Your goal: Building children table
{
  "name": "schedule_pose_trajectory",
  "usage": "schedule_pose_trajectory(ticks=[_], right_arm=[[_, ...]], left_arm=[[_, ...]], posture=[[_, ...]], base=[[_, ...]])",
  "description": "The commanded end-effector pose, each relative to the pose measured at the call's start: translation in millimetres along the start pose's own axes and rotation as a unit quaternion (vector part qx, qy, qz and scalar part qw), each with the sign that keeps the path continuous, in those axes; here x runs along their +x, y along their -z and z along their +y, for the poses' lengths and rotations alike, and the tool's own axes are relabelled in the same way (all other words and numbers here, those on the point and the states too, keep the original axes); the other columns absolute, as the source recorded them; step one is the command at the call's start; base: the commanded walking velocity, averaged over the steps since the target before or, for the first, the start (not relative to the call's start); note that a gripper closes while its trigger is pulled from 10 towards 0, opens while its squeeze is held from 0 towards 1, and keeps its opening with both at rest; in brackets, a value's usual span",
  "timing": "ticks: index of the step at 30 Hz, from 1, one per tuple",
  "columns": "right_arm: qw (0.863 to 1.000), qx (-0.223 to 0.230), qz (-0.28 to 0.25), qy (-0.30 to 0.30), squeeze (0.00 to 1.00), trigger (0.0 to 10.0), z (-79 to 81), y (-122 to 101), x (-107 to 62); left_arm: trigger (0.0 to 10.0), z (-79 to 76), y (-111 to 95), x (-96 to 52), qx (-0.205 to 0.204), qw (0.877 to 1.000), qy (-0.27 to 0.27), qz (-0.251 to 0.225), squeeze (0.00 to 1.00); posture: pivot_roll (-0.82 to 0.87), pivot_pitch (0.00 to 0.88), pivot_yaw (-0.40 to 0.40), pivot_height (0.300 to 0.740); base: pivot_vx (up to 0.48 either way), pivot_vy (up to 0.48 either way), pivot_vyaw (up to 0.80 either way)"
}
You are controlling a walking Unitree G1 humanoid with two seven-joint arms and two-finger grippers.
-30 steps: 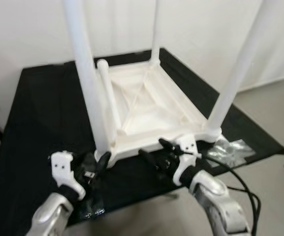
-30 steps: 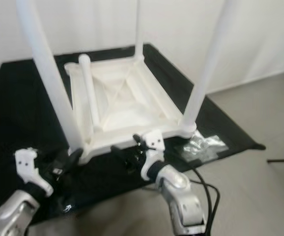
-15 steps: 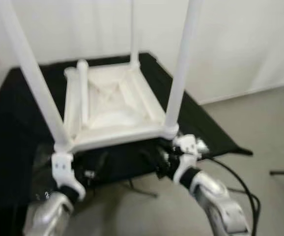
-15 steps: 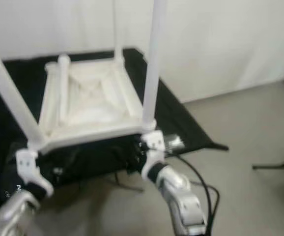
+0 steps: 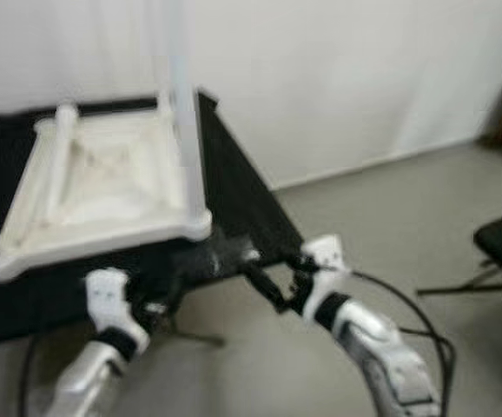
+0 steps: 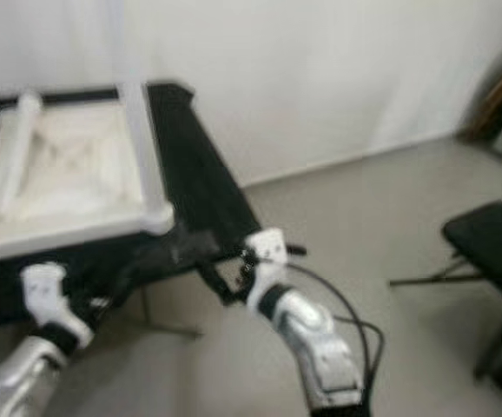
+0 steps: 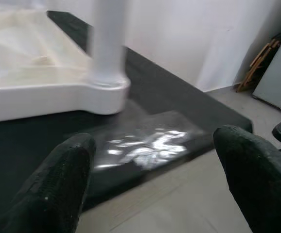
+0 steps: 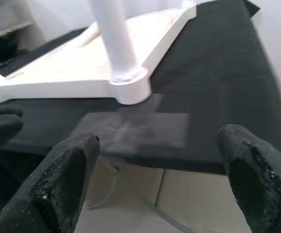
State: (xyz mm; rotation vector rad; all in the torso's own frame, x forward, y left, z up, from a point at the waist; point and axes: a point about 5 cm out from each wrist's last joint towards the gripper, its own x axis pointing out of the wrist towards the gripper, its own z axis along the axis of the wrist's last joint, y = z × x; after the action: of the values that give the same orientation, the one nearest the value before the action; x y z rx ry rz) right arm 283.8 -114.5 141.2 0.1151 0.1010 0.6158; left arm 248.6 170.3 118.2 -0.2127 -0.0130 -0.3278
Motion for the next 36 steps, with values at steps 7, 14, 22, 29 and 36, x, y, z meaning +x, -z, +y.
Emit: schedule_pose_trajectory(ticks=[7, 14, 22, 29, 36], right_arm=[[0.999, -0.003, 0.009, 0.031, 0.00, 10.0, -10.6, 5.2, -3.5], [0.999, -0.014, 0.014, 0.047, 0.00, 10.0, -13.6, 6.7, -3.0], [0.998, -0.022, 0.019, 0.048, 0.00, 10.0, -13.9, 8.5, -1.9], [0.998, -0.034, 0.026, 0.045, 0.00, 10.0, -13.6, 10.2, -1.1], [0.998, -0.039, 0.026, 0.046, 0.00, 10.0, -13.6, 9.8, -1.3]], left_arm=[[10.0, -15.8, -4.3, 5.4, 0.012, 0.999, 0.052, 0.002, 0.00], [10.0, -20.9, -7.4, 16.6, -0.014, 0.998, 0.065, -0.009, 0.00], [10.0, -18.7, -4.3, 18.1, -0.026, 0.998, 0.064, -0.003, 0.00], [10.0, -18.1, -2.8, 18.2, -0.029, 0.998, 0.058, 0.003, 0.00], [10.0, -17.5, -3.3, 19.3, -0.033, 0.998, 0.048, 0.004, 0.00]], posture=[[-0.12, 0.103, -0.007, 0.740], [-0.13, 0.099, -0.004, 0.740], [-0.13, 0.097, -0.007, 0.740], [-0.13, 0.091, -0.009, 0.740], [-0.13, 0.097, -0.008, 0.740]], base=[[0.000, -0.450, 0.00], [0.000, -0.449, 0.00], [0.000, -0.440, 0.00], [0.000, -0.433, 0.00], [0.036, -0.241, 0.00]])
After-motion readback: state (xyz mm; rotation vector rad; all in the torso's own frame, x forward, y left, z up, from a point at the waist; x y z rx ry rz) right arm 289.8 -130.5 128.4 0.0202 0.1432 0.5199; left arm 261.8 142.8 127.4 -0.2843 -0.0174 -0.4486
